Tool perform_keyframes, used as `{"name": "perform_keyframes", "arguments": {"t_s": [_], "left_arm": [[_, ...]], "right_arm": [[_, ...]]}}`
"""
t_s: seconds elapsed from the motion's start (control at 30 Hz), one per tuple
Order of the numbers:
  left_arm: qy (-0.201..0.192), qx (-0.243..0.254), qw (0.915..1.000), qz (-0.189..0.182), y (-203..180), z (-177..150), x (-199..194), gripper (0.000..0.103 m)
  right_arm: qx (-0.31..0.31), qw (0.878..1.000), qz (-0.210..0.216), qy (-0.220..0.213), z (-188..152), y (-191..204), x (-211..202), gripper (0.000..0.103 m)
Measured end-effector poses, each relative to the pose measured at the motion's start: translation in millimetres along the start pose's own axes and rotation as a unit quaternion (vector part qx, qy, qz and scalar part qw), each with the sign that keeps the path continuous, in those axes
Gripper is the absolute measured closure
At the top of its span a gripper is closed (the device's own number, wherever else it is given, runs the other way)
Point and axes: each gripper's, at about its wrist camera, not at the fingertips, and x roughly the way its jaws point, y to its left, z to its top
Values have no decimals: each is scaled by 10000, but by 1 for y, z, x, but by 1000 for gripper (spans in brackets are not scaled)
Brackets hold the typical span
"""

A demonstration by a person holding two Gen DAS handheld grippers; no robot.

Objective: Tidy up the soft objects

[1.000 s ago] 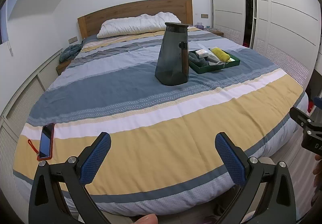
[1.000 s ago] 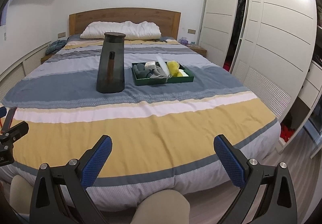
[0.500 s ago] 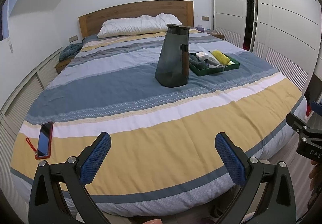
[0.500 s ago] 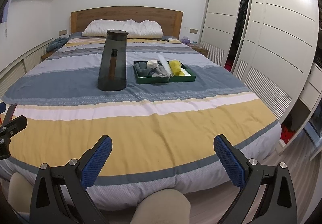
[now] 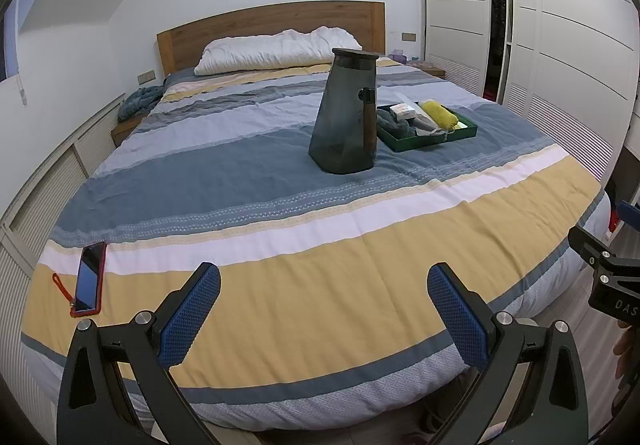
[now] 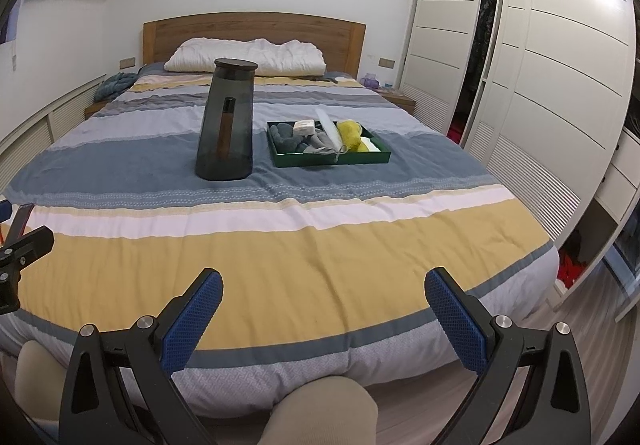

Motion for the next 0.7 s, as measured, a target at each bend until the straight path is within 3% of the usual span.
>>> {"name": "perform_keyframes", "arguments": {"t_s": [0.7], "left_arm": [[8, -2, 10000, -28, 2, 0, 0, 1]], "right_arm": [[-34, 10000, -4, 2, 1, 2, 1, 0]]}}
